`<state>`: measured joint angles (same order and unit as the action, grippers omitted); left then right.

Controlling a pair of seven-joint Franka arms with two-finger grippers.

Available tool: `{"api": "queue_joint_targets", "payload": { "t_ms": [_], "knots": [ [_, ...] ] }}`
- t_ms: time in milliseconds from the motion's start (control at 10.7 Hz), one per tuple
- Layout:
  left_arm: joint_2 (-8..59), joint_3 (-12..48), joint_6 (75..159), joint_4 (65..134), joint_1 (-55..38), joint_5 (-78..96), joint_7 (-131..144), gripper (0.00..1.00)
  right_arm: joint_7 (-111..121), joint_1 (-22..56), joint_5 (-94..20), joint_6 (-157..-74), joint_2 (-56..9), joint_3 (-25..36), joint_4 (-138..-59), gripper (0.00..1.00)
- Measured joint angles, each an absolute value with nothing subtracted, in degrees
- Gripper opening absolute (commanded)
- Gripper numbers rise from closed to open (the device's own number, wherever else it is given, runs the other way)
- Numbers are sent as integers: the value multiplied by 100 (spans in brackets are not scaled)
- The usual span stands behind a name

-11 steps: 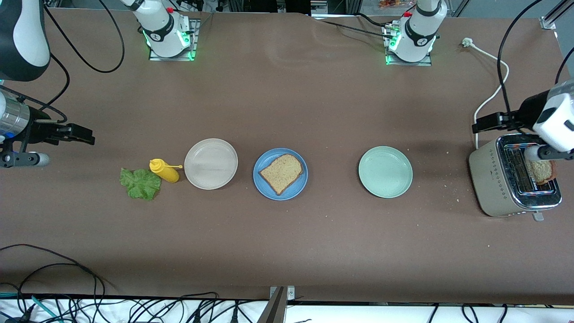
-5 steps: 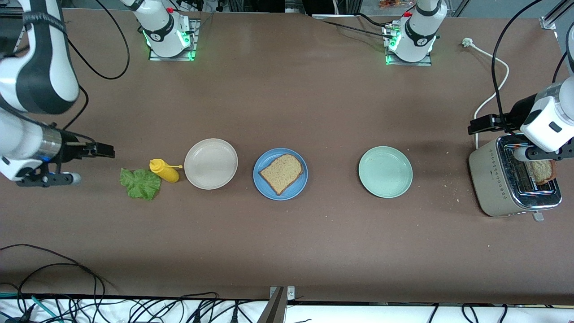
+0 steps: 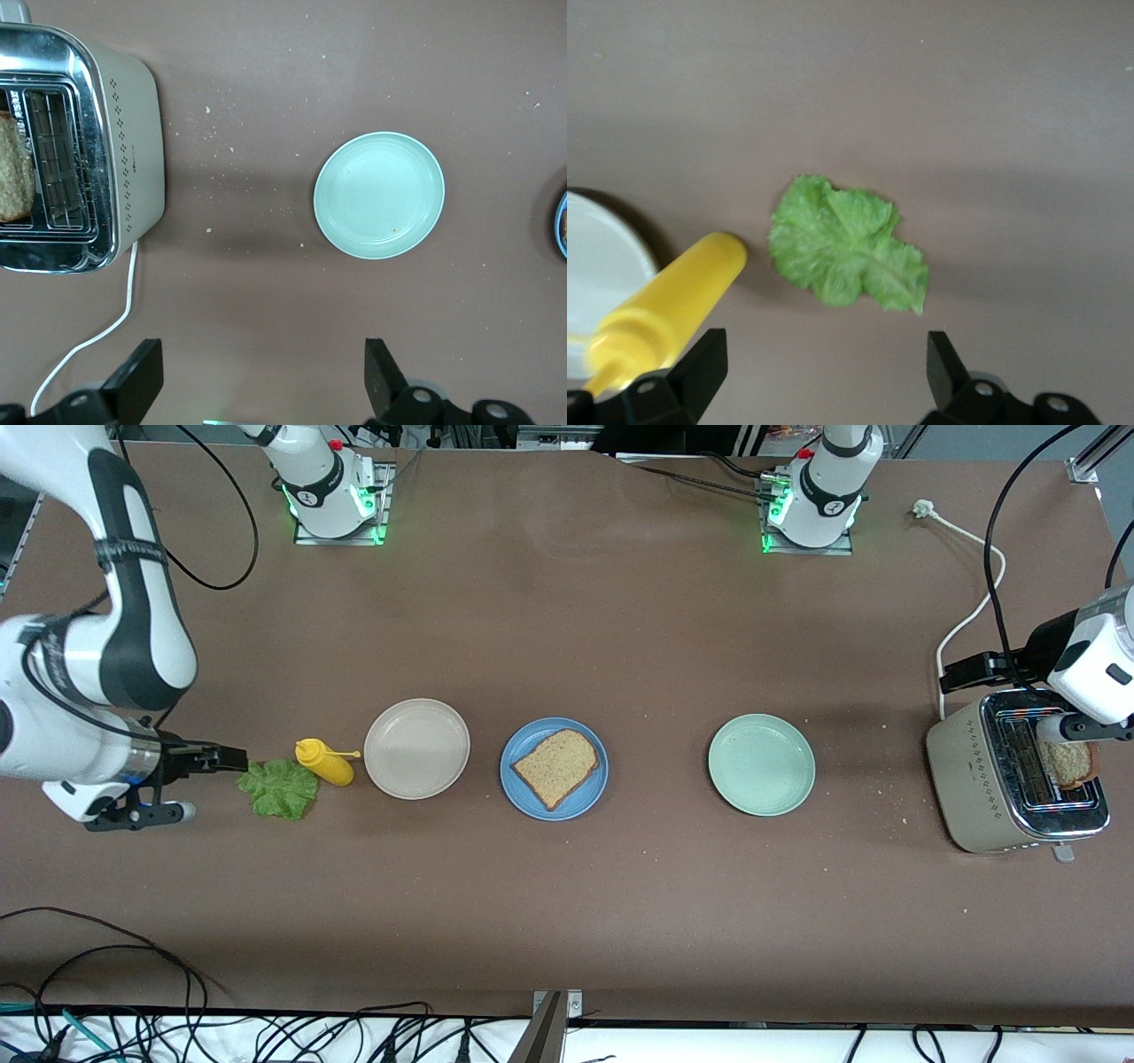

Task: Make sandwich in blue plate with both arms
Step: 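Reach the right gripper to the green lettuce leaf and grasp it, then lift the lettuce with the right gripper and carry it toward the blue plate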

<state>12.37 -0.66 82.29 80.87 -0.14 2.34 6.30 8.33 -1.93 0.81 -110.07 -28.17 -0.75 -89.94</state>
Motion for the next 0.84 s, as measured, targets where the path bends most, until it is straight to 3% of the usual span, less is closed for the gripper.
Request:
{"api": "queue_joint_targets", "payload": {
  "t_ms": [469, 563, 845],
  "knots": [
    [1236, -50, 8228, 8088, -12, 233, 625, 100, 1012, -350, 83, -12764, -3870, -56, -9445, 97],
    [1241, -42, 8228, 8090, -16, 233, 625, 100, 1012, -349, 83, -12973, -3985, -59, -9498, 68],
    [1265, -8, 8228, 8101, -20, 233, 625, 100, 1013, -349, 83, -13101, -4094, -61, -9615, 11]
  ]
}}
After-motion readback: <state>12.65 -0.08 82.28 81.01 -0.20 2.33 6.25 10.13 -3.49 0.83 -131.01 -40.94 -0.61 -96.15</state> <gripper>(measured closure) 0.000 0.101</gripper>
